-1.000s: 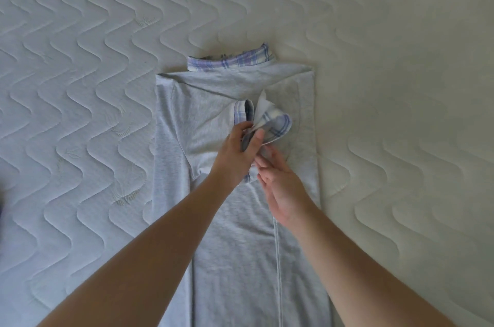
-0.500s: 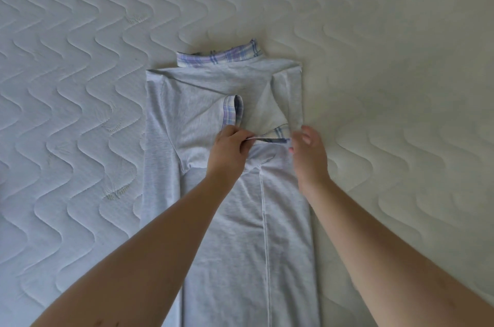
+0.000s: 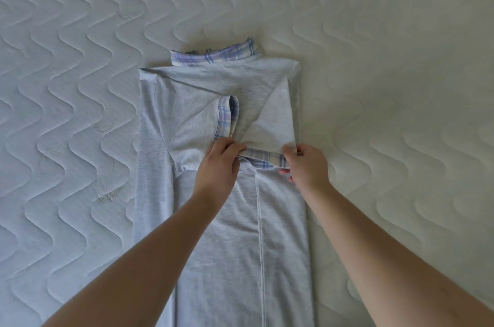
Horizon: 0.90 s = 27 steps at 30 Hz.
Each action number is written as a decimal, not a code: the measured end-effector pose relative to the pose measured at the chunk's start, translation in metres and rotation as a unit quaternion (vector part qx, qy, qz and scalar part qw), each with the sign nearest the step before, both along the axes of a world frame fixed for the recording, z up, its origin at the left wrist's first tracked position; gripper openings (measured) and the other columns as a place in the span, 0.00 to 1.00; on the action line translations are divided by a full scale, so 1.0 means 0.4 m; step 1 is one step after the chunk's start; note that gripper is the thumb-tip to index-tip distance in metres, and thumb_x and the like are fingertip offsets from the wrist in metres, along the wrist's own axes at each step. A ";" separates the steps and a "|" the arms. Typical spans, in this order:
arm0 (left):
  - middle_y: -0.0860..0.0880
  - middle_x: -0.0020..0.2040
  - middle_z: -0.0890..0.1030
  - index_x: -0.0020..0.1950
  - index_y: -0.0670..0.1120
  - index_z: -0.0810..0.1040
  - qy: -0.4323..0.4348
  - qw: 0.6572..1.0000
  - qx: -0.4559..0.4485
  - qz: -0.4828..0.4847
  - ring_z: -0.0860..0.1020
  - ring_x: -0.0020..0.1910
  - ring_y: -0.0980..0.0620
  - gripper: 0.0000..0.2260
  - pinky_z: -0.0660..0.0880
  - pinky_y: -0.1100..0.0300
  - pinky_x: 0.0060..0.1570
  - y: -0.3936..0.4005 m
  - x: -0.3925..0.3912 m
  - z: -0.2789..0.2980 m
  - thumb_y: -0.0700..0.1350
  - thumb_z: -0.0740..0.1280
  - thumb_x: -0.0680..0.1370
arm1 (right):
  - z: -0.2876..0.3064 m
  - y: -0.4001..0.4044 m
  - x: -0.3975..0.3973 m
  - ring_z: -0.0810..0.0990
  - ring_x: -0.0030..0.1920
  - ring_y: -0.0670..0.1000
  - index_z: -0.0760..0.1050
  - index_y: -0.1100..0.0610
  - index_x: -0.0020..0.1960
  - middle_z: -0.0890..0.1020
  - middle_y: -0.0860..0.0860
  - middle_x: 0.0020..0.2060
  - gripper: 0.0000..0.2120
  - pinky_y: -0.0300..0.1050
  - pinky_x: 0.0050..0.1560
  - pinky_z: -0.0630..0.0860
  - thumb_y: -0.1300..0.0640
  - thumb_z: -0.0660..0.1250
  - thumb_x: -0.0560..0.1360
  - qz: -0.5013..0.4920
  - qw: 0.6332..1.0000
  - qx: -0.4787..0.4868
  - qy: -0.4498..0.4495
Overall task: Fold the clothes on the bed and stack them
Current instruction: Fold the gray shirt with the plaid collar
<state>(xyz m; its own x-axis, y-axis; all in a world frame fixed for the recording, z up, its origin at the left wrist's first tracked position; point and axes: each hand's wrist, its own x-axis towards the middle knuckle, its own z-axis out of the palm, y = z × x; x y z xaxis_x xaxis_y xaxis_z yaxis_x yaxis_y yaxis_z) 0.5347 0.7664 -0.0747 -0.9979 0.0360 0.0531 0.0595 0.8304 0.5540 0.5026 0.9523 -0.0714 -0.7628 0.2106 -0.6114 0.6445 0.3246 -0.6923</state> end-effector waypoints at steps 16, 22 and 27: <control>0.44 0.49 0.78 0.51 0.41 0.80 -0.023 0.998 0.044 -0.029 0.76 0.49 0.43 0.12 0.74 0.47 0.52 0.049 -0.202 0.042 0.47 0.61 0.81 | 0.005 0.023 -0.057 0.77 0.36 0.48 0.76 0.54 0.44 0.80 0.47 0.35 0.11 0.44 0.35 0.71 0.46 0.66 0.76 0.128 0.982 0.129 0.057; 0.45 0.56 0.77 0.60 0.44 0.73 -0.187 0.980 -0.064 -0.033 0.75 0.57 0.44 0.20 0.73 0.51 0.54 0.230 -0.518 0.045 0.58 0.61 0.78 | -0.005 0.023 -0.037 0.67 0.27 0.48 0.66 0.55 0.35 0.69 0.48 0.26 0.17 0.44 0.27 0.61 0.47 0.62 0.78 0.141 0.977 0.154 0.049; 0.50 0.44 0.75 0.51 0.45 0.74 -0.224 0.958 -0.150 -0.101 0.77 0.52 0.46 0.09 0.67 0.63 0.35 0.266 -0.625 0.019 0.48 0.66 0.75 | 0.000 0.025 -0.042 0.70 0.28 0.49 0.66 0.54 0.33 0.71 0.48 0.26 0.17 0.43 0.27 0.61 0.48 0.61 0.79 0.149 0.976 0.154 0.031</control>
<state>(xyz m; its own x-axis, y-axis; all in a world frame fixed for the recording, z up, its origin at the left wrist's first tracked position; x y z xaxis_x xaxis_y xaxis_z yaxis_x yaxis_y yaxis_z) 0.2847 0.8730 -0.0672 -0.8888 0.1780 -0.4223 0.0482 0.9527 0.3001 0.4856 0.9622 -0.0715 -0.8518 0.1403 -0.5047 0.4499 0.6895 -0.5676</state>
